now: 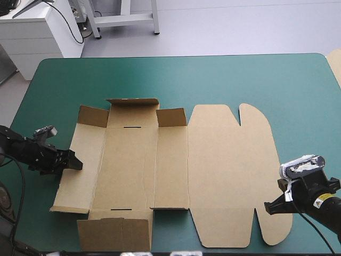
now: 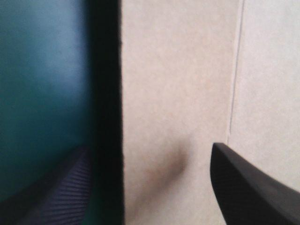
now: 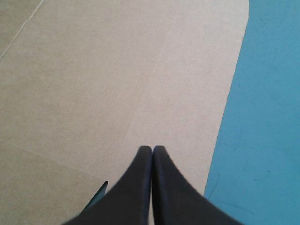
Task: Fold the box
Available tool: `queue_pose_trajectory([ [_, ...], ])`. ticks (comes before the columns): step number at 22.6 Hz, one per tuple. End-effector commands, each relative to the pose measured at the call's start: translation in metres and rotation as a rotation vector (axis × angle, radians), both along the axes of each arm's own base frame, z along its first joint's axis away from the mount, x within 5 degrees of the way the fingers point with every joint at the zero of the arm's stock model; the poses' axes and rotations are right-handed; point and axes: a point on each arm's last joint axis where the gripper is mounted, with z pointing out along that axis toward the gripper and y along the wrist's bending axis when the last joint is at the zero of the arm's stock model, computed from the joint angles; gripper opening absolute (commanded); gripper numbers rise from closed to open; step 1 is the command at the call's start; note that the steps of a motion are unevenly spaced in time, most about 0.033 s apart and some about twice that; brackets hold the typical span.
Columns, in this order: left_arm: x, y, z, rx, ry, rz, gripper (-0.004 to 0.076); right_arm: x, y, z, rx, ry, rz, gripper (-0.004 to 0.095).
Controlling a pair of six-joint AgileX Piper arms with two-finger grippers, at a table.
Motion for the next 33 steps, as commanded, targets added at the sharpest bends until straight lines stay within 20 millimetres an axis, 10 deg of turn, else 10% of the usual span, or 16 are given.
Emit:
queue_pose_trajectory([
  [1,-0.017,-0.019,-0.004,-0.147,0.081,-0.068,0.0461,0.003,0.0,0.011,0.011,-0.069,-0.007,-0.0015],
  [11,-0.014,-0.021,-0.002,-0.183,0.067,-0.034,0.0403,0.004,0.0,0.011,0.014,-0.071,-0.007,-0.0015],
  [21,-0.012,-0.023,0.0,-0.21,0.052,-0.014,-0.0006,0.004,0.0,0.011,0.014,-0.071,-0.007,-0.0015],
  [33,0.002,-0.05,0.026,-0.264,-0.073,-0.06,0.0001,0.003,0.0,0.01,0.007,-0.064,-0.007,-0.0015],
])
